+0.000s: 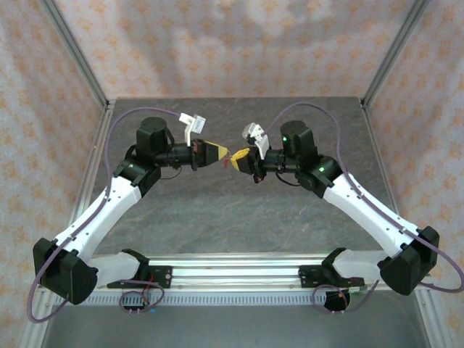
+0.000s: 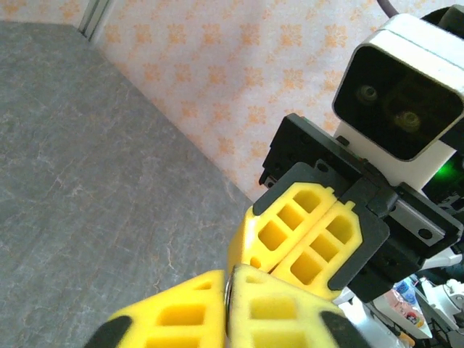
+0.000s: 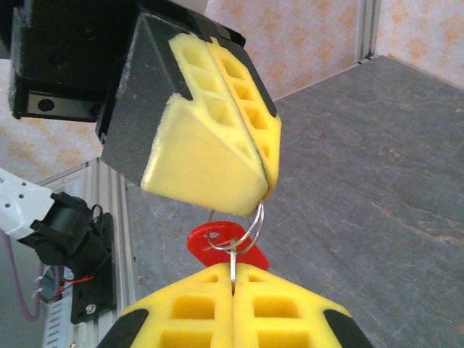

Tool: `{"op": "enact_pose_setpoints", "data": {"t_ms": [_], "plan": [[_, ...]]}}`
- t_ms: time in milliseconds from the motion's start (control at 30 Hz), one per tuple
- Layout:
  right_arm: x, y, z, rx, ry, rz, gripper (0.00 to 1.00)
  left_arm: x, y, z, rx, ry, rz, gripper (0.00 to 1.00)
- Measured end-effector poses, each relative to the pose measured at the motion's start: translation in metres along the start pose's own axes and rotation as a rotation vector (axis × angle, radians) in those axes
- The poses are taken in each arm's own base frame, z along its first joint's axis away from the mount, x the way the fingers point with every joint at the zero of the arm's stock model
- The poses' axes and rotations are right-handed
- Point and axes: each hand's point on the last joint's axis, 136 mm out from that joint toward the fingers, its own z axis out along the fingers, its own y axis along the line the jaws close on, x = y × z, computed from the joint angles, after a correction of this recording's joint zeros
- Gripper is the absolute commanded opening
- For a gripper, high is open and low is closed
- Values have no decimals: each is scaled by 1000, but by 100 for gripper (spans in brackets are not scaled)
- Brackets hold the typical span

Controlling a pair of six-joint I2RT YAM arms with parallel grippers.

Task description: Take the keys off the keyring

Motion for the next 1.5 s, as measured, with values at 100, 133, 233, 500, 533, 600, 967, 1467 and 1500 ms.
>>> {"op": "enact_pose_setpoints", "data": {"t_ms": [100,133,233,500,533,600,967,1467,1500], "plan": [[3,-1,-1,4,12,12,0,-5,7,-5,-27,-26,-1,29],[4,-1,-1,6,17,17,0,-6,9,-7,-36,-33,-4,29],[6,-4,-4,12,34,33,0,-9,11,-12,-49,-49,-1,32],[0,-3,-7,-34,90,47,0,-7,6,-15,-34,-35,18,41],[-1,-3,-5,-46,102,51,0,-6,4,-15,-30,-28,21,42],[0,-2,-2,-73,126,67,0,-6,2,-15,-22,-12,26,44],[15,7,3,-173,220,132,0,13,-4,-7,-15,99,60,49],[17,12,5,-220,241,150,0,28,1,-2,-21,165,59,30],[17,12,5,-220,241,151,0,28,0,-2,-18,166,62,28]]}}
